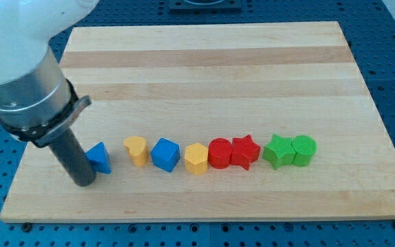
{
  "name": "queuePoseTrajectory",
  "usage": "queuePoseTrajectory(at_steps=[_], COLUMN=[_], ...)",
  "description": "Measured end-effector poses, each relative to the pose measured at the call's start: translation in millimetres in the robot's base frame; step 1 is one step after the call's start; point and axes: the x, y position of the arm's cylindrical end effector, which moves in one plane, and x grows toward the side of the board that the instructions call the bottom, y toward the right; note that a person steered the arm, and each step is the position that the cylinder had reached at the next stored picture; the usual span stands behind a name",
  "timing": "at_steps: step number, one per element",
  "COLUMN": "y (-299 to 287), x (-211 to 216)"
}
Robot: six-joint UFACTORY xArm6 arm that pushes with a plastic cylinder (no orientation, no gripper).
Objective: Slightly move the yellow hexagon close to the left of the red circle
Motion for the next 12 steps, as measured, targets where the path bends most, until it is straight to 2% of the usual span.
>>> queuePoseTrajectory(at_steps=[1,4,8,10,11,12], y=[-25.4,-30.7,26.8,23.6,23.4,54.9], x=[0.2,-13.6,-13.6,-13.6,-3.3,19.4])
